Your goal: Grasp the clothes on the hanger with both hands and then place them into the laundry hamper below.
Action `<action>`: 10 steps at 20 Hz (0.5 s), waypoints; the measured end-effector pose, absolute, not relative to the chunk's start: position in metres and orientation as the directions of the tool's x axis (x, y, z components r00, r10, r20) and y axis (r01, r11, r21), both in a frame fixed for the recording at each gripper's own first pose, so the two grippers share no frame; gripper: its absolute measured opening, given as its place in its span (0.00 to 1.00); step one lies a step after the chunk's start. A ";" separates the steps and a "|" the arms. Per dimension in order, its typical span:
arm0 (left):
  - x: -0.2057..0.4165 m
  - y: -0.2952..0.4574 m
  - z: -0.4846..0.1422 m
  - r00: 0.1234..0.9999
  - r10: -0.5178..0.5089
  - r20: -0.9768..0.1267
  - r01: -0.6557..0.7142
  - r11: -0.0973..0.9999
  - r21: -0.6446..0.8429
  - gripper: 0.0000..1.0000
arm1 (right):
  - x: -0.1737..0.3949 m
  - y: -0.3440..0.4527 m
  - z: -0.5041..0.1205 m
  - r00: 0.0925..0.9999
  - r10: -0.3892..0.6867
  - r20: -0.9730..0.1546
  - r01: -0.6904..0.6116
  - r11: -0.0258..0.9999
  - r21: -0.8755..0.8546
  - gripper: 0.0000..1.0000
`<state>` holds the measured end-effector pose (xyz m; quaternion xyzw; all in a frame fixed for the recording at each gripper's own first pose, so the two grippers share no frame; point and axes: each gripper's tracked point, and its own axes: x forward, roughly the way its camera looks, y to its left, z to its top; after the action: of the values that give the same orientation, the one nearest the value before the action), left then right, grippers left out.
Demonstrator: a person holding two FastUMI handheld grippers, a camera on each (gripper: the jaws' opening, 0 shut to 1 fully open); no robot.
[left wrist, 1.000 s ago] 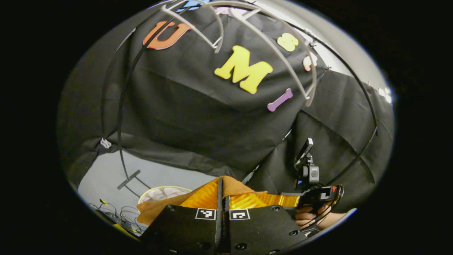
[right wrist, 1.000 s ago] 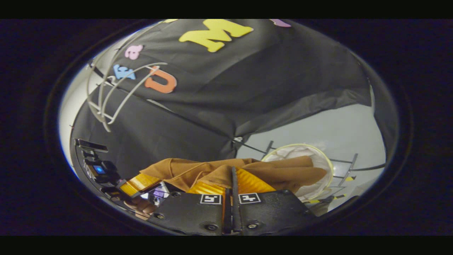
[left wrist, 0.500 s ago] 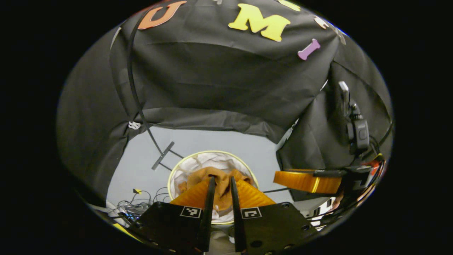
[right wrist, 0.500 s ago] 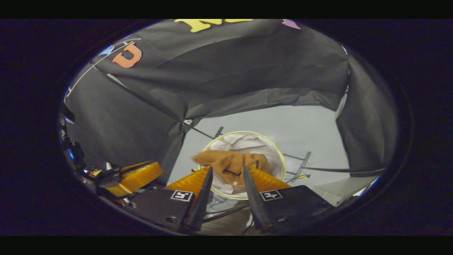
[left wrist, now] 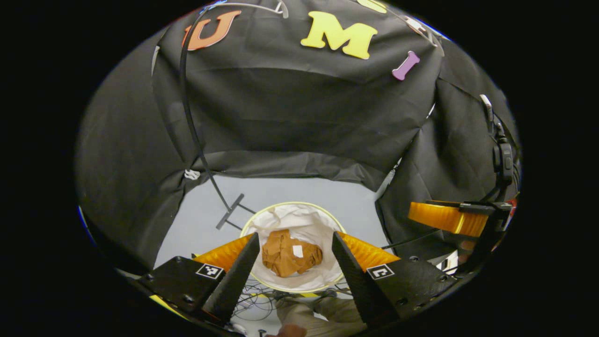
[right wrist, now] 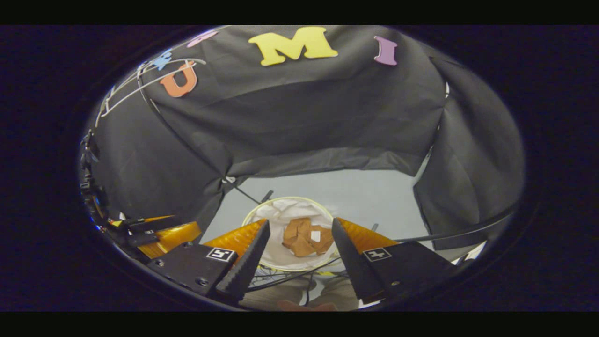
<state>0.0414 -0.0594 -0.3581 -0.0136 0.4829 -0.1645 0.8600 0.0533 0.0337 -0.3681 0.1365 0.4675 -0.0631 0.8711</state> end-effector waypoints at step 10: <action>0.055 -0.057 -0.223 0.706 -0.361 -0.610 0.367 0.922 -0.121 0.95 | 0.024 -0.002 -0.214 0.799 -0.156 -0.580 0.302 0.939 0.164 0.84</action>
<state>0.0550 -0.0574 -0.2228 0.0048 0.3292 -0.1971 0.9235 0.0244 -0.0021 -0.2140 0.1249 0.2924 -0.1219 0.9402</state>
